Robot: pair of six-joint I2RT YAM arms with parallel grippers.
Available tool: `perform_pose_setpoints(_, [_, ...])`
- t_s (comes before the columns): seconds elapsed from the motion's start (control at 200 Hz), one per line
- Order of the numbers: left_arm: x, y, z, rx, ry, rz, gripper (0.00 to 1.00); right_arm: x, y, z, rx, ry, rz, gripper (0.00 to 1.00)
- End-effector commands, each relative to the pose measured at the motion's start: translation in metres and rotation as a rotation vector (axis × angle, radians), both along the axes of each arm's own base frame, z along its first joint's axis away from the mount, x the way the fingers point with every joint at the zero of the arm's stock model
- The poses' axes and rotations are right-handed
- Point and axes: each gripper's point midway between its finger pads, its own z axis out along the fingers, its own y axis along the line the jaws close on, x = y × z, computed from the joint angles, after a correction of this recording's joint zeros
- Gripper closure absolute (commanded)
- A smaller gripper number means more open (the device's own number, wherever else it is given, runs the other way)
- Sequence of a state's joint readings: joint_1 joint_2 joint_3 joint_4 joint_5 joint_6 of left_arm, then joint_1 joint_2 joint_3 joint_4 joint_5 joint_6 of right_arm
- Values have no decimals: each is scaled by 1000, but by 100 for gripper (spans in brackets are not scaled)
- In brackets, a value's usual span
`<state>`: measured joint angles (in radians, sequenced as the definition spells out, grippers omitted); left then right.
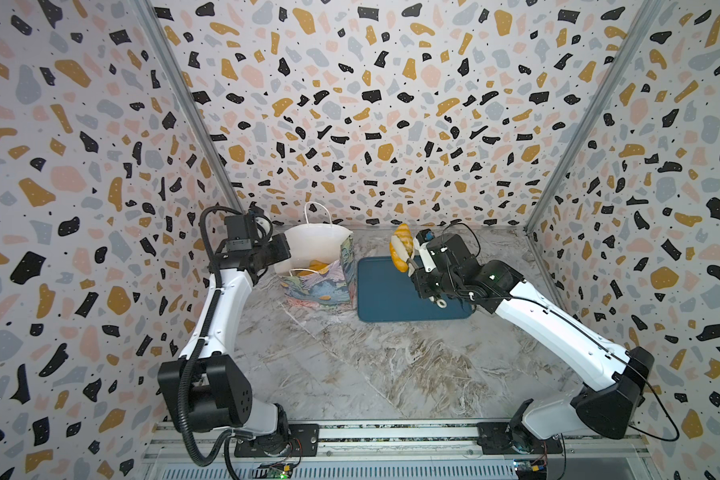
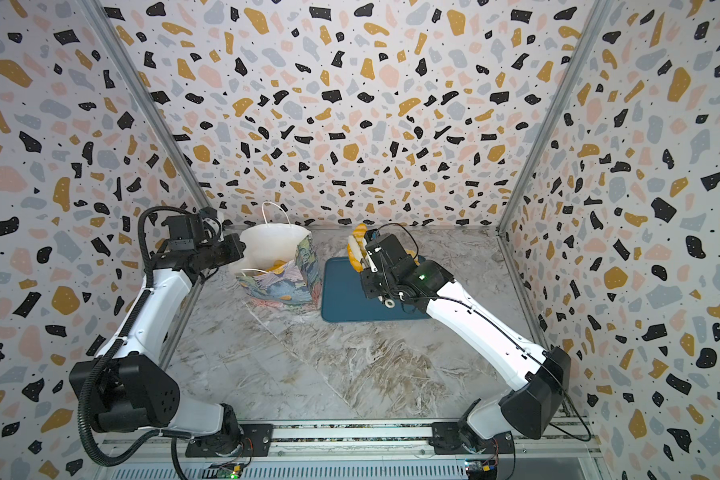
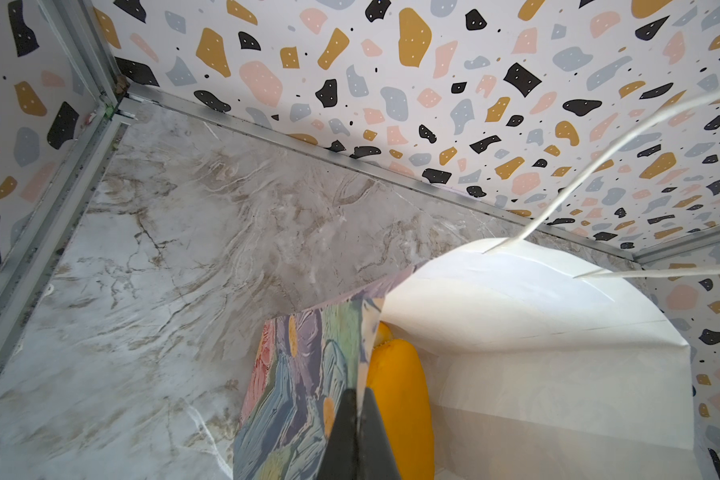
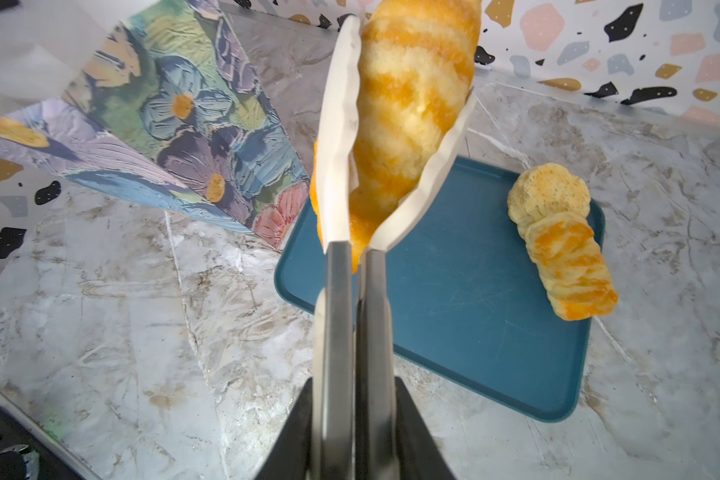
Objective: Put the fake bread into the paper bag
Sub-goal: 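Lift the croissant and carry it in the tongs over the bag opening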
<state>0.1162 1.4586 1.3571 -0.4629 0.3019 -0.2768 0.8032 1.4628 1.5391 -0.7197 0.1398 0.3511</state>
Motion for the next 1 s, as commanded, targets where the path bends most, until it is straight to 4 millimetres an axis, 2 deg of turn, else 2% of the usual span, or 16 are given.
perform_pose_setpoints(0.0, [-3,-3,9,1,-34,-9,100,1,8,35,37,-76,-8,75])
perform_pose_setpoints(0.19, [-3,-4,10,-4,-36,-10,100,1,26,49,46,-107,20,75])
perform_pose_setpoints(0.501, [-2,-5,10,-9,-43,-17,100,-4,76,87,94,-213,111,76])
perform_pose_setpoints(0.756, [-2,-5,11,-7,-43,-16,100,-1,110,99,93,-242,168,75])
perform_pose_setpoints(0.991, [-3,-5,11,-8,-44,-15,100,0,135,102,100,-254,212,75])
